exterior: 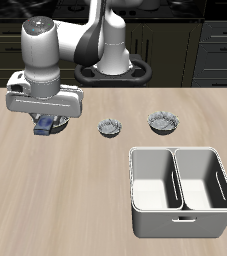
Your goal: Place the cream cheese in the smallest bowl
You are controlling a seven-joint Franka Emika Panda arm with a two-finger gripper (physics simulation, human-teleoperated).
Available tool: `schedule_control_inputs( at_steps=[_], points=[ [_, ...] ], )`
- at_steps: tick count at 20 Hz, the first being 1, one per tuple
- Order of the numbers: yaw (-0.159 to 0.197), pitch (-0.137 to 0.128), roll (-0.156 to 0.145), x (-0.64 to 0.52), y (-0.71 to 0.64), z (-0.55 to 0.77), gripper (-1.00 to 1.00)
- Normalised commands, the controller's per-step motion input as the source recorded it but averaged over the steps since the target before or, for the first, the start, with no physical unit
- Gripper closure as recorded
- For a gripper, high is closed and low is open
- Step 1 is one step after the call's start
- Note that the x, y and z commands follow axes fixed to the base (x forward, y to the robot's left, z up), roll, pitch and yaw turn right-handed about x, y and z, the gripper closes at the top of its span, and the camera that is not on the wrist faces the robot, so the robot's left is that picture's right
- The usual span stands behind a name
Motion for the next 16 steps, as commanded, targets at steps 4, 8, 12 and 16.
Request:
schedule_control_inputs(
  at_steps=[4,8,12,16],
  points=[
    [0.03,-0.075,-0.033,-0.25,0.15,0.37,1.0],
    [-0.015,-0.101,-0.037,-0.38,0.07,0.51,1.0],
    [0.003,-0.055,-0.033,-0.23,-0.01,0.27,1.0],
    [-0.008,-0.056,-0.02,-0.5,0.11,0.2,1.0]
  ],
)
